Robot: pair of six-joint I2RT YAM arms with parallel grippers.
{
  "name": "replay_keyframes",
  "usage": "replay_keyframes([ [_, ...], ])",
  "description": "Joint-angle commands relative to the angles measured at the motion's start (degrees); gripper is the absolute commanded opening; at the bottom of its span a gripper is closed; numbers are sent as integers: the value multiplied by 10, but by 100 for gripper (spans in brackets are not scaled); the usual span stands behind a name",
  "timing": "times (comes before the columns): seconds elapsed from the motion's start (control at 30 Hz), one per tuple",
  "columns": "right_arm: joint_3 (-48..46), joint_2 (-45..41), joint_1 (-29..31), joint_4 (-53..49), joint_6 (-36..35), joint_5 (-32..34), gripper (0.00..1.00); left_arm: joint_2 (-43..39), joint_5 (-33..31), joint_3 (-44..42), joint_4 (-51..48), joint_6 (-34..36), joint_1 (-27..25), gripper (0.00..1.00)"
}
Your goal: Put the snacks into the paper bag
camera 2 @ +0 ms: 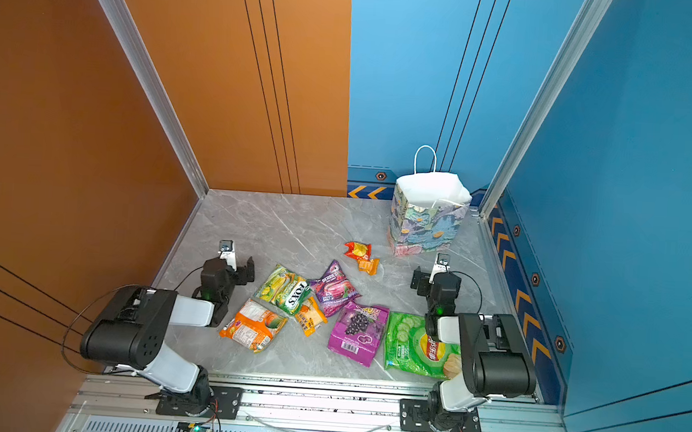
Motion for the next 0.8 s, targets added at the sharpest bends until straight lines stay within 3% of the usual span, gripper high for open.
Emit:
replay_keyframes([
  [0.0, 8, -4, 0, -3, -1, 0, 100, -3, 9, 10, -4, 5, -2, 98],
  [0.77, 8, -4, -5, -3, 1, -8, 100, -2, 17, 12, -5, 0, 4, 98],
])
